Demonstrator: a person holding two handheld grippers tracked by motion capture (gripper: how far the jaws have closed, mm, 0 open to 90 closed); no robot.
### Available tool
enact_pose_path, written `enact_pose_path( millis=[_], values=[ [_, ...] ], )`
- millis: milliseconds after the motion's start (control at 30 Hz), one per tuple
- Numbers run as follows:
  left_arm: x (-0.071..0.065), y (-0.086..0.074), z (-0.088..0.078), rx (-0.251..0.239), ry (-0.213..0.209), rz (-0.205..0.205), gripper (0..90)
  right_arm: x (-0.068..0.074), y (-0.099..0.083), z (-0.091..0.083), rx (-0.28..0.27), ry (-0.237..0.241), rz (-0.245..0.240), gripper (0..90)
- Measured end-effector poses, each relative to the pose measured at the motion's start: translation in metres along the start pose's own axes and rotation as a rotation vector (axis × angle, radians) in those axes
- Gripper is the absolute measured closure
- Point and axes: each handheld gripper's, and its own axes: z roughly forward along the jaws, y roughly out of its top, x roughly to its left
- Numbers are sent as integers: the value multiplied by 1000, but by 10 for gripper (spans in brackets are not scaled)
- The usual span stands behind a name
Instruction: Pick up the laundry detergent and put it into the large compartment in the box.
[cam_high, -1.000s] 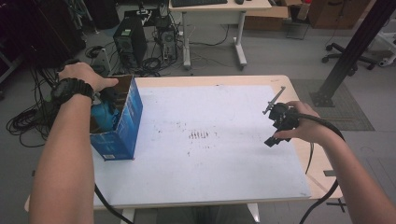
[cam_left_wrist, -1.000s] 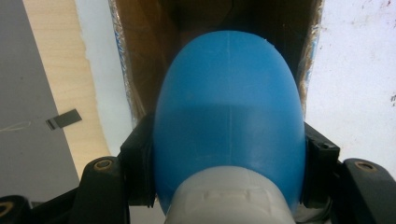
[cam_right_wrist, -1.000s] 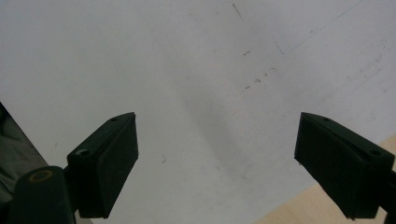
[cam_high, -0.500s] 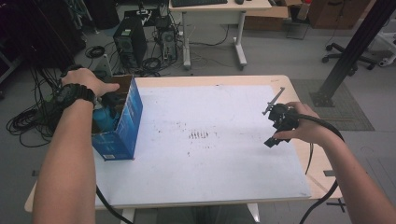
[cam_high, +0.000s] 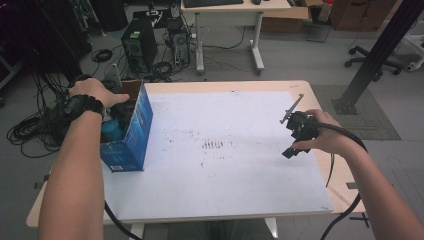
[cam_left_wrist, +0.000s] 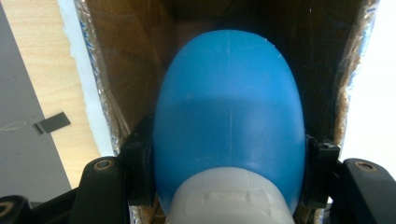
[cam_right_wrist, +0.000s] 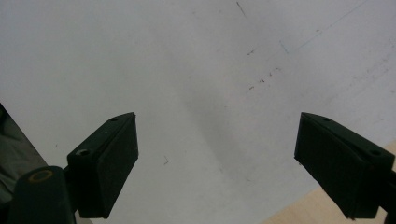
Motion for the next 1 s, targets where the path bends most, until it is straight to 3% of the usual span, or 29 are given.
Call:
enact_pose_path(
  millis=[1000],
  values=[
    [4, 0, 19, -10, -19, 0, 375, 2, 3, 4, 11, 4, 0, 137]
  ],
)
